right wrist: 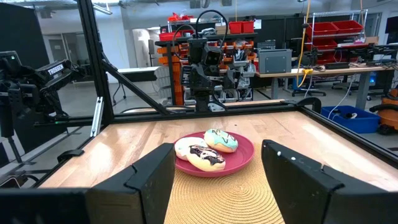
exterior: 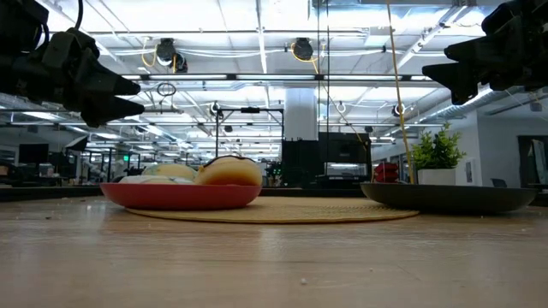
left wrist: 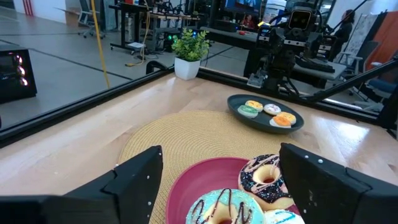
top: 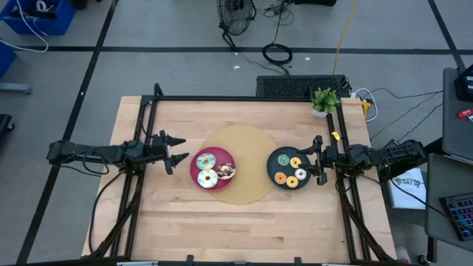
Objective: Pick & Place donuts
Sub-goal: Return to Home Position
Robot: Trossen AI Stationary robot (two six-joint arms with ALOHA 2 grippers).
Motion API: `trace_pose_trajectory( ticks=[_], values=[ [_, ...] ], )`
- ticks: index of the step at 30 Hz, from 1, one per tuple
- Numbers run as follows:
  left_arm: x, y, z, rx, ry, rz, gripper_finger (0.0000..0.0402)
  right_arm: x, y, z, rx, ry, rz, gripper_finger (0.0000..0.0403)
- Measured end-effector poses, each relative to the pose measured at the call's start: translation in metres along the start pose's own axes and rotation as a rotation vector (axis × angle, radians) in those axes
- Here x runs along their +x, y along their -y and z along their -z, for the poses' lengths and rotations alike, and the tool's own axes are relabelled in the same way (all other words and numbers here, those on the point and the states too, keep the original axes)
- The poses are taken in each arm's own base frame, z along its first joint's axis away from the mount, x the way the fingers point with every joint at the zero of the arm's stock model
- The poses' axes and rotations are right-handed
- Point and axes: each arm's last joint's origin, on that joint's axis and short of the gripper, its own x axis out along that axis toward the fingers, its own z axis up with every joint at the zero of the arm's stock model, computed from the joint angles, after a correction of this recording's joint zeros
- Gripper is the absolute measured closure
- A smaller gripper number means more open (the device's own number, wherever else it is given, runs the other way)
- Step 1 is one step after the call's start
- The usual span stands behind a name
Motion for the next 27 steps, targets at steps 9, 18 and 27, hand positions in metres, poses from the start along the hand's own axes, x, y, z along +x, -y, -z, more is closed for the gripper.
trace_pose_trajectory(
  ticks=[9,18,27],
  values=[
    [0.0,0.0,0.0,-0.001,0.0,0.0,0.0076,0.0,0.0,0.0,0.0,0.0,0.0,0.0177],
    [0.0,0.0,0.0,-0.001,0.0,0.0,0.0089,0.0,0.0,0.0,0.0,0.0,0.0,0.0177],
    [0.0,0.0001,0.0,0.0,0.0,0.001,0.0082,0.0,0.0,0.0,0.0,0.0,0.0,0.0176]
  ],
)
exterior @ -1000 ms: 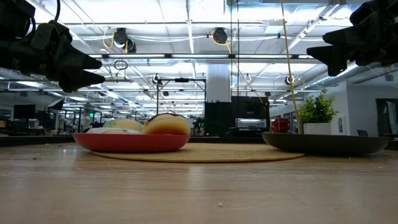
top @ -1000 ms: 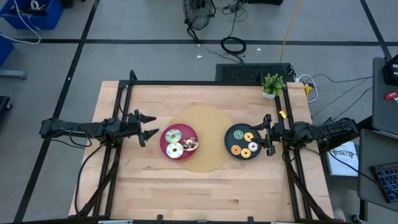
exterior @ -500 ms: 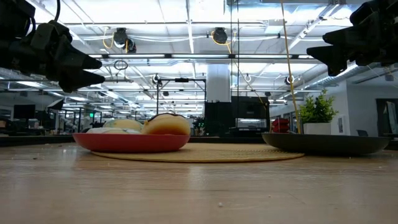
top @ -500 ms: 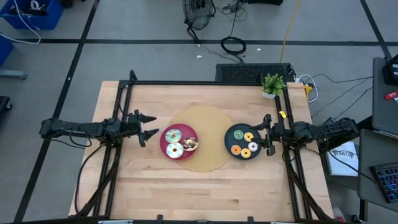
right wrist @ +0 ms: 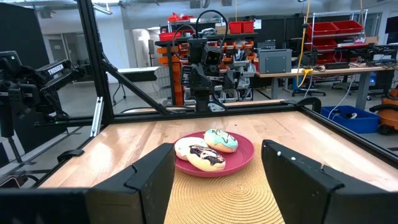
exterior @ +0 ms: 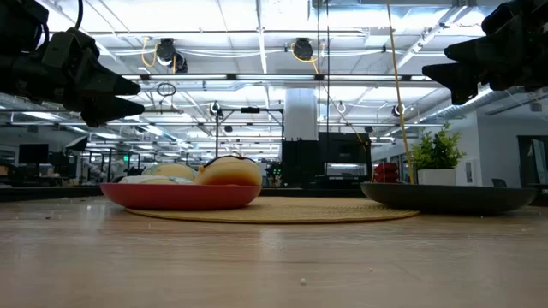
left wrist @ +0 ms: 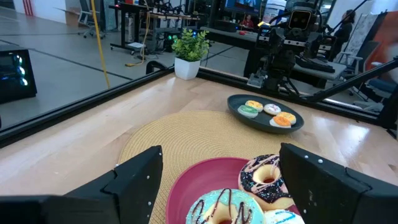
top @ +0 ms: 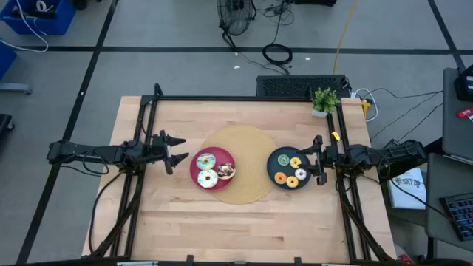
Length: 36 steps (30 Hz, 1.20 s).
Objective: Pick & Place donuts
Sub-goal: Return to Home Position
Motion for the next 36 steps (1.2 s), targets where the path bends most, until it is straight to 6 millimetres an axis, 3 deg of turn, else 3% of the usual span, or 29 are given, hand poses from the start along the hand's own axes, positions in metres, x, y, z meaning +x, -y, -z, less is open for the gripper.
trace_pose_trajectory(
  ticks=[36],
  values=[
    [0.0,-0.0001,0.0,-0.001,0.0,-0.001,0.009,0.0,0.0,0.0,0.0,0.0,0.0,0.0176]
  ],
)
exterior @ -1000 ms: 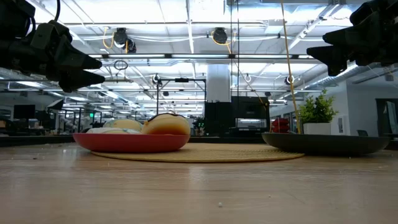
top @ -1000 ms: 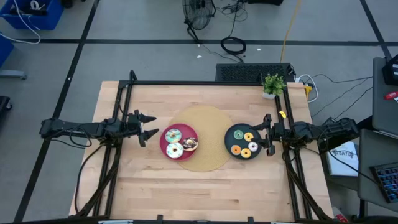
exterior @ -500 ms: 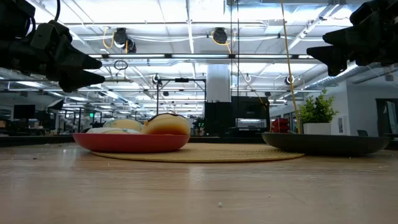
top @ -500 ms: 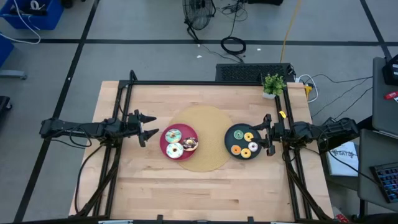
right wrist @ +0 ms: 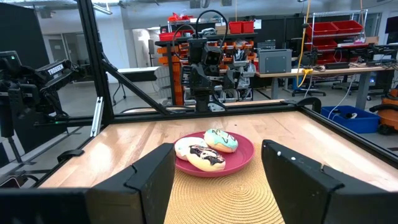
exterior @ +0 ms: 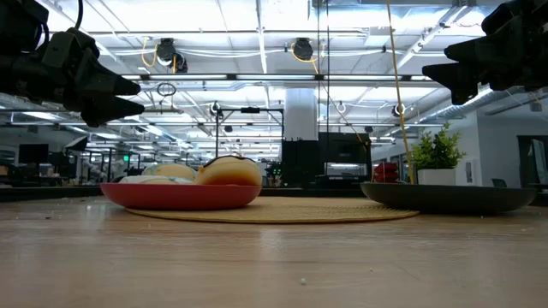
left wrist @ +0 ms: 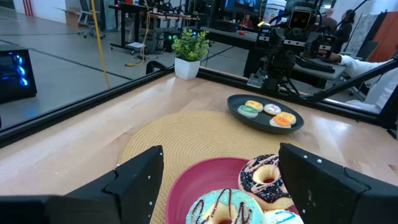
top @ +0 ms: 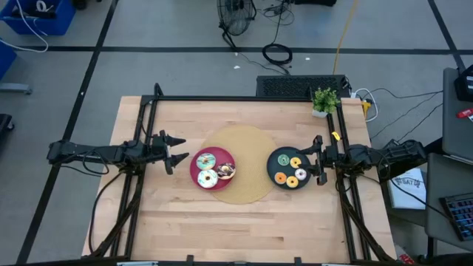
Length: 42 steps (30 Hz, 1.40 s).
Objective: Pick & Place donuts
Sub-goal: Return to Home Position
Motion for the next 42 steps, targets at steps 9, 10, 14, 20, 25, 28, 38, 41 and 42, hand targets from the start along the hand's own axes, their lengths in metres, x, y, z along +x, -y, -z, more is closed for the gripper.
trace_pose_trajectory(
  ticks=[9,10,14,20,25,28,38,41,42],
  values=[
    [0.0,0.0,0.0,0.001,0.0,0.0,0.008,0.0,0.0,0.0,0.0,0.0,0.0,0.0176],
    [0.0,0.0,0.0,0.0,0.0,0.0,0.0081,0.0,0.0,0.0,0.0,0.0,0.0,0.0177],
    [0.0,0.0,0.0,0.001,0.0,0.0,0.0088,0.0,0.0,0.0,0.0,0.0,0.0,0.0177],
    [0.0,0.0,0.0,0.001,0.0,0.0,0.0088,0.0,0.0,0.0,0.0,0.0,0.0,0.0176],
    [0.0,0.0,0.0,0.001,0.0,0.0,0.0078,0.0,0.0,0.0,0.0,0.0,0.0,0.0177],
    [0.0,0.0,0.0,0.0,0.0,0.0,0.0076,0.0,0.0,0.0,0.0,0.0,0.0,0.0176],
    [0.0,0.0001,0.0,0.001,0.0,0.001,0.0091,0.0,0.0,0.0,0.0,0.0,0.0,0.0177],
    [0.0,0.0001,0.0,0.001,0.0,0.001,0.0091,0.0,0.0,0.0,0.0,0.0,0.0,0.0176],
    [0.0,0.0001,0.0,0.0,0.0,0.001,0.009,0.0,0.0,0.0,0.0,0.0,0.0,0.0177]
  ],
)
